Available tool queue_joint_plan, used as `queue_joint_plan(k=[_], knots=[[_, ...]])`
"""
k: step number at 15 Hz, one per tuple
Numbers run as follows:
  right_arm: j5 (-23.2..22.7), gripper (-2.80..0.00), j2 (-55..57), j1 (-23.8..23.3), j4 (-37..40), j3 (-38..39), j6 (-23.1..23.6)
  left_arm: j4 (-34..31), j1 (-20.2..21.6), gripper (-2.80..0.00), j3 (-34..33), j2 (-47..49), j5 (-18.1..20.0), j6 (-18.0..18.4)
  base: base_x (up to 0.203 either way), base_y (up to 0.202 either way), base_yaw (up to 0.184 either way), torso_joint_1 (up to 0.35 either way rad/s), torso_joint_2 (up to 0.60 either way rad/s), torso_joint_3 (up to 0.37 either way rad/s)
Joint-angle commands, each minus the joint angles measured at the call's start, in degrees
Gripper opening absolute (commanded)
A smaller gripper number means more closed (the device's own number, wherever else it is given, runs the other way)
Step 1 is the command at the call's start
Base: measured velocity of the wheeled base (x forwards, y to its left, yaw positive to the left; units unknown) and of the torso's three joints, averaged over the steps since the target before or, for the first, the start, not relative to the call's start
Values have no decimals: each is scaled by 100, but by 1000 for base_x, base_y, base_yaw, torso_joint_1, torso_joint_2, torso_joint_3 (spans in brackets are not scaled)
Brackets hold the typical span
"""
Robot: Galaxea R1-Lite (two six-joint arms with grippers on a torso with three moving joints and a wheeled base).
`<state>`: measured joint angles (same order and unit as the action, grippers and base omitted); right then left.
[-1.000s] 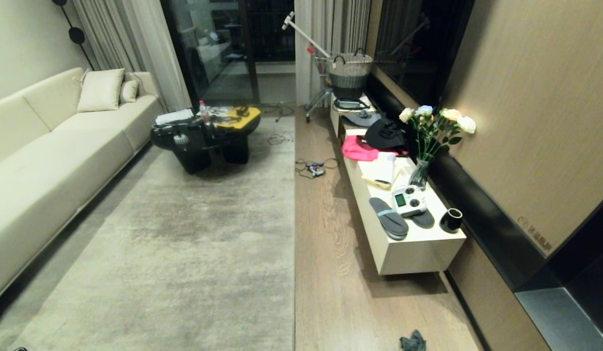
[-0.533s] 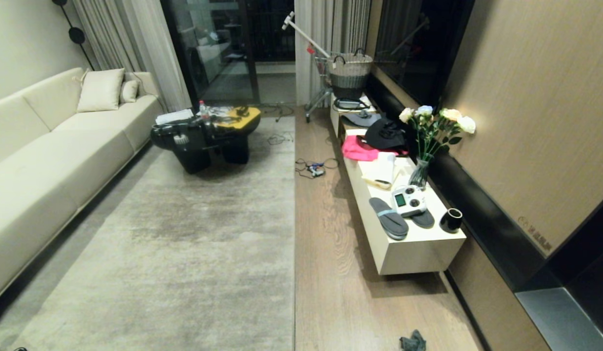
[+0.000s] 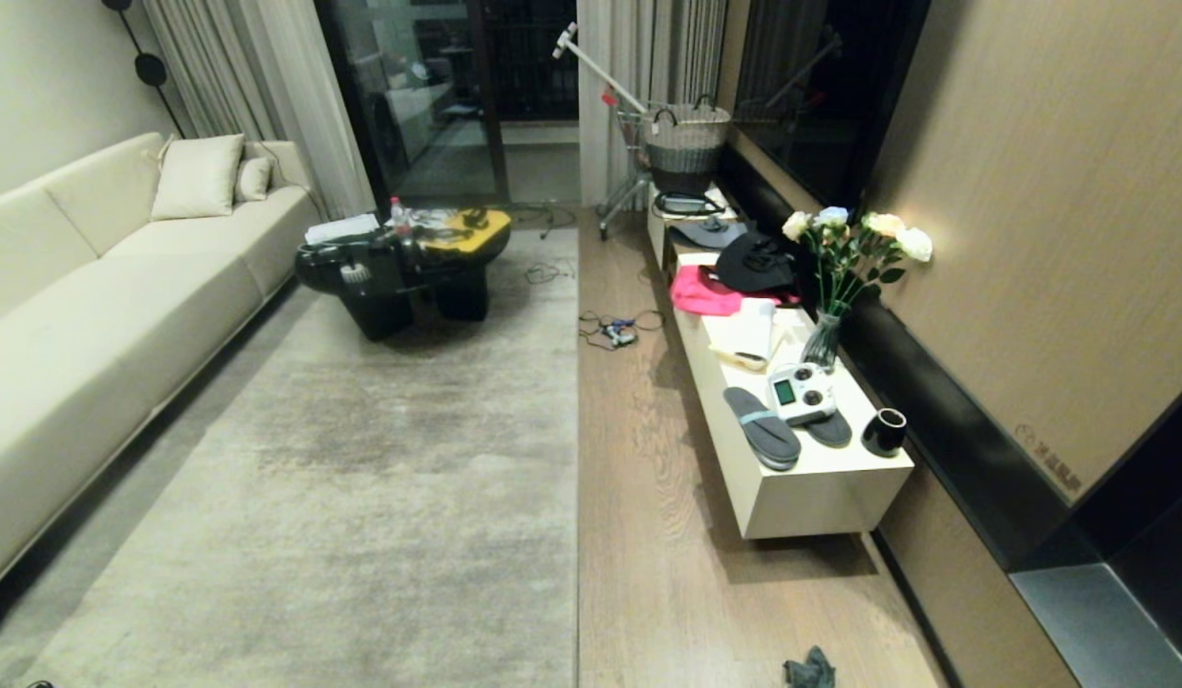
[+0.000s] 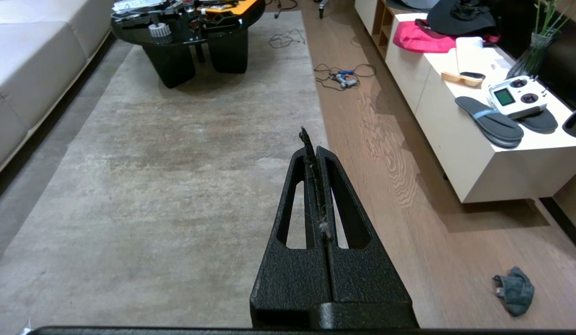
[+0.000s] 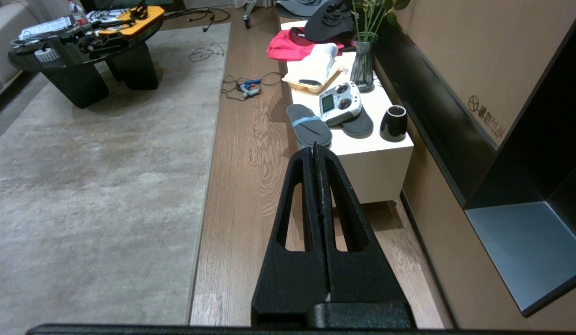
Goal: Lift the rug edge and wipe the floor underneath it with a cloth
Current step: Pick up the rag
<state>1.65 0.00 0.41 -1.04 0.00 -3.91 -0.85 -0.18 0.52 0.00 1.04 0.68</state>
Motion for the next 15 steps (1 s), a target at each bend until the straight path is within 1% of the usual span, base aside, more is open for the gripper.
queue_joint_plan(k=[1, 3, 15], knots=[[2, -280, 9, 2, -2, 0, -4, -3, 1, -280, 0, 9, 2, 11, 0, 0, 0, 0, 0, 0], [2, -280, 9, 2, -2, 0, -4, -3, 1, -280, 0, 9, 2, 11, 0, 0, 0, -85, 157, 118], [2, -280, 9, 2, -2, 0, -31, -3, 1, -280, 0, 9, 2, 10, 0, 0, 0, -126, 317, 183]])
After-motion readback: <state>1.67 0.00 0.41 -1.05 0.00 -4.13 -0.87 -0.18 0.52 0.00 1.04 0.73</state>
